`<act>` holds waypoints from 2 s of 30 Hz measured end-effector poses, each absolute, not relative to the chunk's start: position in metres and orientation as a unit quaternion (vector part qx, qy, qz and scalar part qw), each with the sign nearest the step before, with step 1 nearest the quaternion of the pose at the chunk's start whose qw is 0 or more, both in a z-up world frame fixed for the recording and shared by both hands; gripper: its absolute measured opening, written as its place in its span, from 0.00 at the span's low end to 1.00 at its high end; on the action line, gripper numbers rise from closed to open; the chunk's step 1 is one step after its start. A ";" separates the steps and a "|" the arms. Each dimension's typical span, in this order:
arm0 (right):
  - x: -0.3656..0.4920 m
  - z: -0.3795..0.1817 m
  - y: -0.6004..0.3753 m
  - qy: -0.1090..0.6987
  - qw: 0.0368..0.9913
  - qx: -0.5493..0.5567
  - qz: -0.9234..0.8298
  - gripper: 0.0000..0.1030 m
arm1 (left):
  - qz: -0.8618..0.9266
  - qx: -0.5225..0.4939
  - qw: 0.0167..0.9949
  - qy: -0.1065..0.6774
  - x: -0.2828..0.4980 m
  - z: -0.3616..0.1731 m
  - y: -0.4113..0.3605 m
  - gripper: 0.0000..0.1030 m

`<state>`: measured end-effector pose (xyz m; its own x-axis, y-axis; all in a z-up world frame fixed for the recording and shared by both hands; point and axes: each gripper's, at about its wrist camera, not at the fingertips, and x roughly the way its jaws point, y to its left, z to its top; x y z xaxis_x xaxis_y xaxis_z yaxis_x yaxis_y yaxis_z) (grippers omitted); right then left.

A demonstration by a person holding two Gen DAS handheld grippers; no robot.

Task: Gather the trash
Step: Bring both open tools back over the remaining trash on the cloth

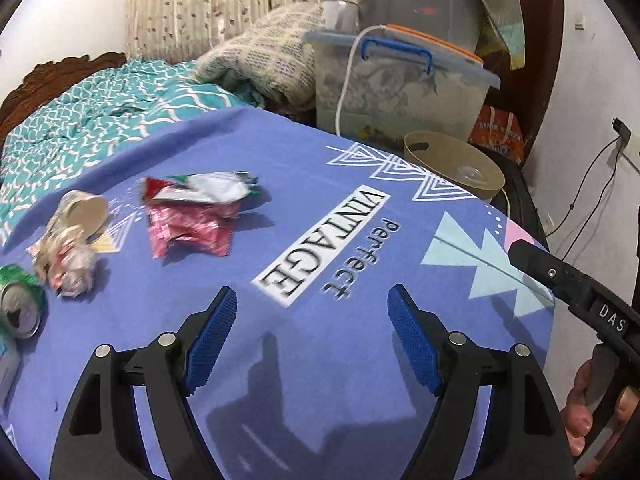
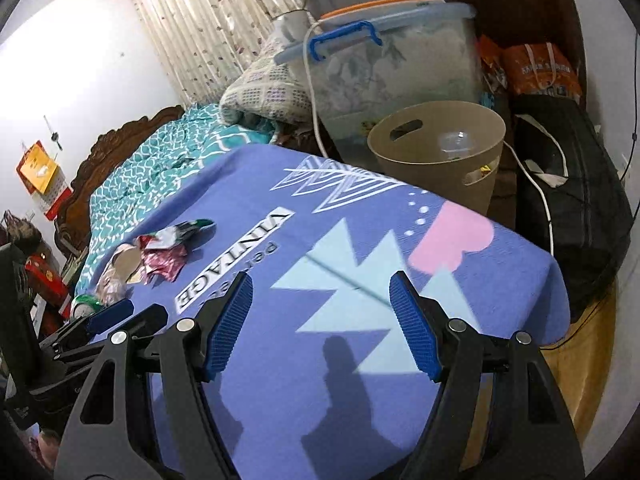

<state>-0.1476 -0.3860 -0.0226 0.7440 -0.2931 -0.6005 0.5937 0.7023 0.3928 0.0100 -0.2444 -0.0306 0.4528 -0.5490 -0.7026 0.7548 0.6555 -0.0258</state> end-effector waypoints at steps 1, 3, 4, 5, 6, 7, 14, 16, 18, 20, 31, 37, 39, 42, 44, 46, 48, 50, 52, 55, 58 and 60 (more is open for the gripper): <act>-0.147 -0.020 -0.381 0.255 0.888 0.290 -0.249 0.71 | -0.385 0.145 0.843 0.347 0.008 -0.031 -0.238 0.72; -0.143 -0.016 -0.372 0.257 0.891 0.281 -0.247 0.72 | -0.375 0.141 0.851 0.339 0.007 -0.030 -0.225 0.72; -0.142 -0.016 -0.369 0.259 0.892 0.279 -0.245 0.73 | -0.371 0.139 0.854 0.337 0.007 -0.030 -0.219 0.72; -0.140 -0.015 -0.365 0.262 0.892 0.277 -0.242 0.73 | -0.365 0.137 0.858 0.335 0.007 -0.030 -0.212 0.72; -0.138 -0.016 -0.361 0.265 0.892 0.276 -0.240 0.73 | -0.359 0.135 0.862 0.332 0.007 -0.029 -0.207 0.72; -0.135 -0.016 -0.356 0.268 0.893 0.274 -0.237 0.73 | -0.354 0.133 0.865 0.330 0.007 -0.029 -0.202 0.72; -0.120 -0.021 -0.328 0.288 0.896 0.258 -0.219 0.73 | -0.324 0.119 0.884 0.316 0.006 -0.026 -0.168 0.72; -0.117 -0.021 -0.321 0.292 0.897 0.253 -0.214 0.73 | -0.320 0.113 0.887 0.312 0.005 -0.024 -0.161 0.72; -0.116 -0.021 -0.317 0.296 0.897 0.250 -0.211 0.73 | -0.316 0.105 0.892 0.307 0.004 -0.023 -0.155 0.72; -0.117 -0.020 -0.312 0.298 0.898 0.246 -0.210 0.73 | -0.313 0.097 0.894 0.304 0.005 -0.022 -0.152 0.72; -0.138 -0.020 -0.297 0.306 0.898 0.231 -0.215 0.73 | -0.304 0.069 0.905 0.291 0.006 -0.018 -0.143 0.72; -0.138 -0.015 -0.296 0.298 0.903 0.228 -0.209 0.73 | -0.295 0.069 0.909 0.286 0.006 -0.018 -0.143 0.72; -0.137 -0.016 -0.297 0.297 0.903 0.233 -0.206 0.73 | -0.295 0.073 0.910 0.284 0.005 -0.018 -0.144 0.72; -0.132 -0.021 -0.297 0.299 0.902 0.242 -0.197 0.73 | -0.292 0.071 0.910 0.287 0.007 -0.019 -0.143 0.72; -0.131 -0.023 -0.295 0.300 0.903 0.241 -0.190 0.73 | -0.290 0.066 0.910 0.290 0.009 -0.019 -0.141 0.72; -0.133 -0.025 -0.294 0.298 0.904 0.242 -0.187 0.73 | -0.287 0.062 0.910 0.293 0.010 -0.019 -0.140 0.72; -0.134 -0.025 -0.295 0.297 0.905 0.242 -0.184 0.73 | -0.287 0.061 0.910 0.294 0.011 -0.019 -0.140 0.72; -0.134 -0.026 -0.296 0.296 0.905 0.245 -0.181 0.74 | -0.286 0.062 0.910 0.294 0.011 -0.020 -0.140 0.72; -0.135 -0.027 -0.296 0.296 0.906 0.246 -0.178 0.73 | -0.285 0.063 0.910 0.295 0.011 -0.020 -0.140 0.72; -0.137 -0.027 -0.297 0.294 0.907 0.247 -0.174 0.73 | -0.282 0.059 0.911 0.296 0.011 -0.020 -0.140 0.72; -0.136 -0.029 -0.294 0.294 0.909 0.243 -0.170 0.73 | -0.280 0.057 0.910 0.300 0.013 -0.021 -0.140 0.72; -0.136 -0.032 -0.292 0.298 0.909 0.240 -0.165 0.73 | -0.277 0.055 0.912 0.298 0.012 -0.021 -0.139 0.72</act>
